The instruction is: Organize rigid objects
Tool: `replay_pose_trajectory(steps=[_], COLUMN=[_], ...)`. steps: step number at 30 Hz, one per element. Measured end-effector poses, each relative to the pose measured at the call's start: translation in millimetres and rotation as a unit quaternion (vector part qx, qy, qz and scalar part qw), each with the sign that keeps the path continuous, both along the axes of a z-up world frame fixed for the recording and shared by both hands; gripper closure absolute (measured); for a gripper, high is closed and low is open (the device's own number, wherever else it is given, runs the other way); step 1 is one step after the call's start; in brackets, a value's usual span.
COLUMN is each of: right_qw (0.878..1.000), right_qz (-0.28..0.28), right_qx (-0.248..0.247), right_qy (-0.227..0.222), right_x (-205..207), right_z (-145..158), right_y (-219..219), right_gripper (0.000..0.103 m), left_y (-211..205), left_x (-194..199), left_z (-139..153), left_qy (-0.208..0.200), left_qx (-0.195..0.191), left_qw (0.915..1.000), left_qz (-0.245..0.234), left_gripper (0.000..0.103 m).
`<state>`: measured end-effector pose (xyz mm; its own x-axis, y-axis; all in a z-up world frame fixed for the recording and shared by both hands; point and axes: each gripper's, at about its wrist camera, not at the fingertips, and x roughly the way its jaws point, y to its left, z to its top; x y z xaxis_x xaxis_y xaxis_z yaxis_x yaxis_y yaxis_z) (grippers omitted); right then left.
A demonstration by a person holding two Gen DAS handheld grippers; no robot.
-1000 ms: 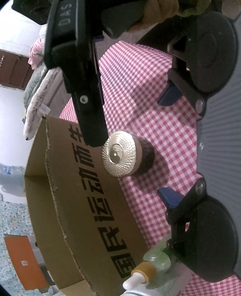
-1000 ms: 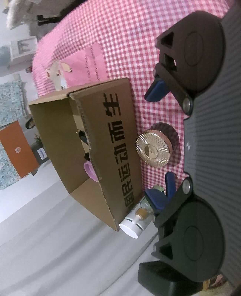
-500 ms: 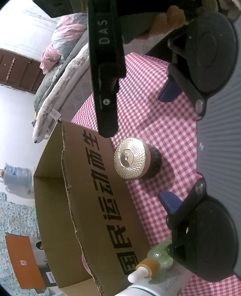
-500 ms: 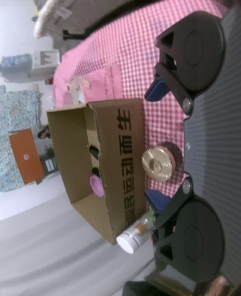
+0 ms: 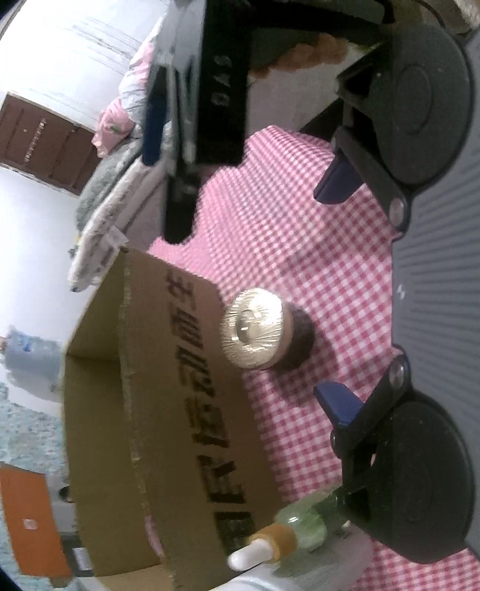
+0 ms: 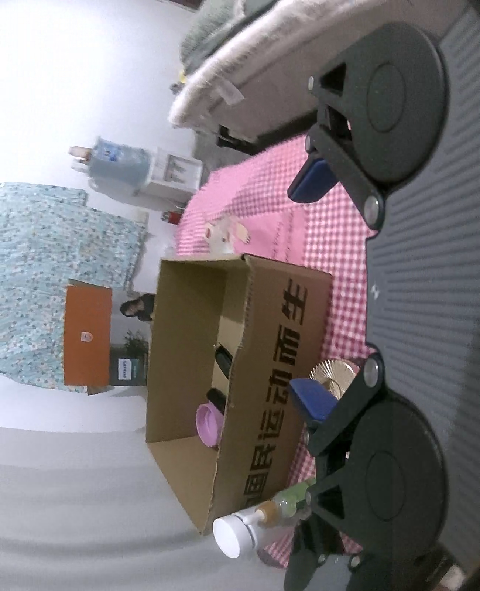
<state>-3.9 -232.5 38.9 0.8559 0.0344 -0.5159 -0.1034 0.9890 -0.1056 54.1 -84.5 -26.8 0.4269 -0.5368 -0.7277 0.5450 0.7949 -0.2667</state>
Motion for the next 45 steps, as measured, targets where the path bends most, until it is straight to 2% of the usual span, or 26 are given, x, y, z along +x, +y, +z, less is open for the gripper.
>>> replay_pose_trajectory(steps=[4,7,10,15,25,31,35,38,43,45], right_qw=[1.000,0.997,0.995,0.993,0.982,0.966,0.952,0.936,0.916,0.910], right_qz=[0.017,0.054,0.067,0.069,0.064,0.083,0.094,0.094,0.087,0.086], right_qx=[0.000,0.039,0.069,0.092,0.167,0.219,0.257,0.289,0.322,0.333], right_qy=[-0.021,-0.029,-0.024,0.006,0.063,0.105,0.138,0.175,0.222,0.232], right_x=[-5.3,-9.8,-8.8,-4.3,16.0,38.4,56.9,72.1,87.4,89.2], right_z=[6.9,9.9,9.9,5.5,-15.3,-28.3,-37.0,-49.0,-67.8,-73.6], right_y=[-2.5,-10.7,-14.1,-14.2,-32.6,-35.9,-33.4,-31.7,-29.2,-29.3], right_gripper=[0.001,0.001,0.001,0.001,0.001,0.002,0.003,0.012,0.034,0.043], left_y=[0.6,-0.8,-2.6,-9.8,-24.0,-29.6,-36.7,-41.9,-40.4,-40.5], left_x=[-1.3,-3.4,-2.7,3.7,5.7,10.3,13.9,20.0,28.9,32.6], left_z=[-3.1,-3.0,-1.8,-7.5,-15.3,-18.5,-23.2,-26.9,-27.3,-26.3], left_qy=[0.002,-0.011,-0.020,-0.006,-0.057,-0.090,-0.106,-0.105,-0.097,-0.098], left_qx=[-0.001,0.006,0.014,0.034,0.075,0.090,0.119,0.128,0.123,0.122], left_qw=[1.0000,0.9999,0.9997,0.9994,0.9953,0.9918,0.9871,0.9862,0.9877,0.9877], left_qz=[-0.002,-0.005,-0.004,-0.009,-0.020,-0.008,-0.010,-0.007,0.000,0.001], left_gripper=[0.000,0.000,0.000,0.000,0.001,0.008,0.017,0.025,0.033,0.040])
